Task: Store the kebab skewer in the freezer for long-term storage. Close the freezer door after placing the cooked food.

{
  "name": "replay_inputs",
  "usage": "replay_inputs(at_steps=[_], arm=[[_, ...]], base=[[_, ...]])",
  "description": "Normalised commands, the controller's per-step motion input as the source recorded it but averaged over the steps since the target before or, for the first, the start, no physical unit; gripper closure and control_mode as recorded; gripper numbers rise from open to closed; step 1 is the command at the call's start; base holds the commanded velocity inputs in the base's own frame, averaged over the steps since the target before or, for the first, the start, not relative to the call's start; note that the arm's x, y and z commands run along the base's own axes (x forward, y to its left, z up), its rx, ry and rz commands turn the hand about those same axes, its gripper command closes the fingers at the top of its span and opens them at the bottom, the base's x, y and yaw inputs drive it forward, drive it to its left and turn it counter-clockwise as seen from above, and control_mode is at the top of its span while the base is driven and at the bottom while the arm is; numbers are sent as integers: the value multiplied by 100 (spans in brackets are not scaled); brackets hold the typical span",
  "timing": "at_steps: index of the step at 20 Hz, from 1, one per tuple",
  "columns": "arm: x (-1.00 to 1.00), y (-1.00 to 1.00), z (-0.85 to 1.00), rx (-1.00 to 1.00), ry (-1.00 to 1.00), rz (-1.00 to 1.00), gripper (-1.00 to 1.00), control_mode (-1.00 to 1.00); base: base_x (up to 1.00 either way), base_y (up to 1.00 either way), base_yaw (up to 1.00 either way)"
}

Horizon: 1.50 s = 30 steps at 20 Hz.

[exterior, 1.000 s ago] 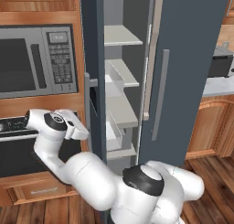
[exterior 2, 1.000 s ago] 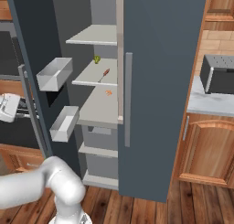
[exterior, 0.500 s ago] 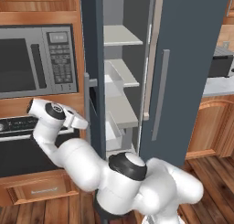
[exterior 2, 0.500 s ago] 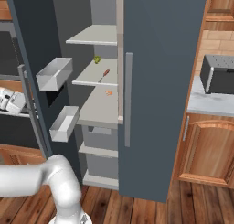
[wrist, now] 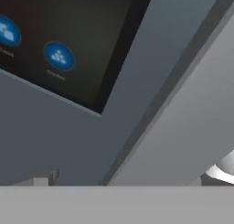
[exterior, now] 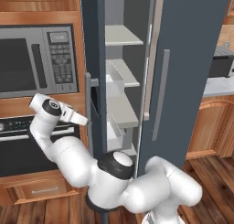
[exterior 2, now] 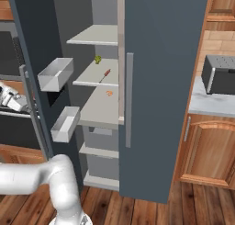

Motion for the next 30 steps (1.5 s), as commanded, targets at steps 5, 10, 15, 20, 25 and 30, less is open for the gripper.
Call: replay_inputs(at_steps=[5, 10, 15, 20, 25, 30], arm=[[0, -100, 0, 0, 2, 6, -100, -100], [1, -100, 0, 0, -1, 10, -100, -100], [15, -90, 3, 1, 0, 19, -100, -100], [16, -76, 14, 7, 0, 26, -100, -100], [24, -51, 6, 23, 1, 19, -100, -100], [44, -53, 8, 21, -4, 26, -100, -100]], base=[[0, 0, 0], [0, 0, 0], [0, 0, 0], [0, 0, 0], [0, 0, 0], [0, 0, 0]])
